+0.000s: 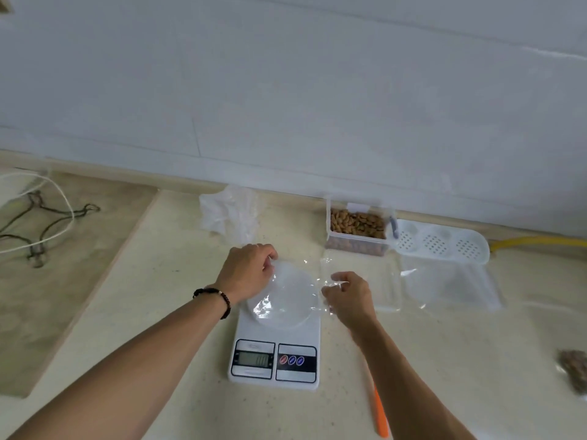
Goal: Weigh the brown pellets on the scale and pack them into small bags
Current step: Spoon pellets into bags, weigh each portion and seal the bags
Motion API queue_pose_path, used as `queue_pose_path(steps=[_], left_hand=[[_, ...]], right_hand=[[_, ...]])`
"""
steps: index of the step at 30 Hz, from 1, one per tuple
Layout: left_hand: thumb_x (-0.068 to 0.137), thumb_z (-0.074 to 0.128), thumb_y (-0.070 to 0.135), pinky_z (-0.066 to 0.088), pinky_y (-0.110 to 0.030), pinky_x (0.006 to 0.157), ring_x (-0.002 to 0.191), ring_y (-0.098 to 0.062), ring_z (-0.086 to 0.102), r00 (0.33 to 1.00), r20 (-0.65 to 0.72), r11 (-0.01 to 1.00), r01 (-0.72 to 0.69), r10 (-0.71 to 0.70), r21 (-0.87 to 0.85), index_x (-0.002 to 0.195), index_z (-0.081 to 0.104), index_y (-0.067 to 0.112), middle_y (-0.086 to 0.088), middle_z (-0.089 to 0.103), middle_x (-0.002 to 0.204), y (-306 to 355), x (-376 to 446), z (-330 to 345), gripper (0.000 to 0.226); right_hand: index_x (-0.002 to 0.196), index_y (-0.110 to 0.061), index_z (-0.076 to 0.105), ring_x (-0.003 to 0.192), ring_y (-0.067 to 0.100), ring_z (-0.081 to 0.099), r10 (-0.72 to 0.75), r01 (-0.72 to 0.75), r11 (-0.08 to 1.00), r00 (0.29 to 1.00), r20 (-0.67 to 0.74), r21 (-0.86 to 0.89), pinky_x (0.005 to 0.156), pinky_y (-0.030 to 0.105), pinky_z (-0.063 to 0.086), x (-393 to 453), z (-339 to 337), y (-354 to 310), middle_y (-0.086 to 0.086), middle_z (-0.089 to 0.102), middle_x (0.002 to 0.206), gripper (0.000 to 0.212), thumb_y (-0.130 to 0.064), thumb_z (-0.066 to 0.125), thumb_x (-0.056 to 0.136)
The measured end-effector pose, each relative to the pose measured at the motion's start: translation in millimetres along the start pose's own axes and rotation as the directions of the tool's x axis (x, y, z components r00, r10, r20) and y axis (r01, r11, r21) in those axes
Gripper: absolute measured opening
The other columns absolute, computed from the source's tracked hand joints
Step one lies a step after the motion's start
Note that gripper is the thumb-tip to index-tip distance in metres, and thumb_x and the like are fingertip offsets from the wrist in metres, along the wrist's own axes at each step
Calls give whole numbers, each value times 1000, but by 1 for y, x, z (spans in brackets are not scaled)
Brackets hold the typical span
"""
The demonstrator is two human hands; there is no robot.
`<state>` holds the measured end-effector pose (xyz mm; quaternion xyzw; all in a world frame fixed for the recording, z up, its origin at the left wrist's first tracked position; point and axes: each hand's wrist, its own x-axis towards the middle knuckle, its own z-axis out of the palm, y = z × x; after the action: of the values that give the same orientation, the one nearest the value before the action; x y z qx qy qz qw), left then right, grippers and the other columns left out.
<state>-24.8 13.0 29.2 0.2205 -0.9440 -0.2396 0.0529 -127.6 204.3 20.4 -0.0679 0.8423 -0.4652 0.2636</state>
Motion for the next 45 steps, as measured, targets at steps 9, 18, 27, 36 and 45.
queue_pose_path(steps=[9,18,27,36,45], left_hand=[[89,61,23,43,-39,93,107,-28,55,998,-40,997,-46,48,58,120,63,12,-7,62,116,-18,3,20,33],[96,39,40,36,-47,110,139,-32,33,991,-128,996,-26,37,83,134,48,8,-14,50,135,-25,-89,28,51],[97,24,55,29,-52,114,143,-32,23,985,-160,990,85,-66,114,141,38,7,-15,38,148,-34,-192,74,67],[96,29,50,22,-51,118,146,-24,19,985,-152,984,98,-75,147,146,29,12,-8,32,153,-38,-205,99,63],[94,24,51,8,-46,121,147,-21,15,989,-131,983,89,-68,162,149,23,16,-4,29,155,-39,-204,99,66]], right_hand=[[133,-12,45,104,25,61,37,-43,993,997,-61,-110,84,34,52,4,6,1,7,62,116,48,-25,65,91],[126,-15,55,108,26,55,-365,267,818,926,-101,-509,92,41,47,-56,3,42,8,56,123,34,-30,53,95],[129,-18,52,115,31,54,-577,459,502,809,112,-733,86,43,50,-126,26,107,12,53,137,44,-37,41,90],[140,-20,44,132,35,44,-511,441,367,831,219,-819,97,46,46,-129,40,130,16,39,150,55,-39,37,89],[133,-21,51,130,37,45,-534,408,392,831,157,-825,95,50,46,-126,44,128,15,44,147,49,-35,57,87]])
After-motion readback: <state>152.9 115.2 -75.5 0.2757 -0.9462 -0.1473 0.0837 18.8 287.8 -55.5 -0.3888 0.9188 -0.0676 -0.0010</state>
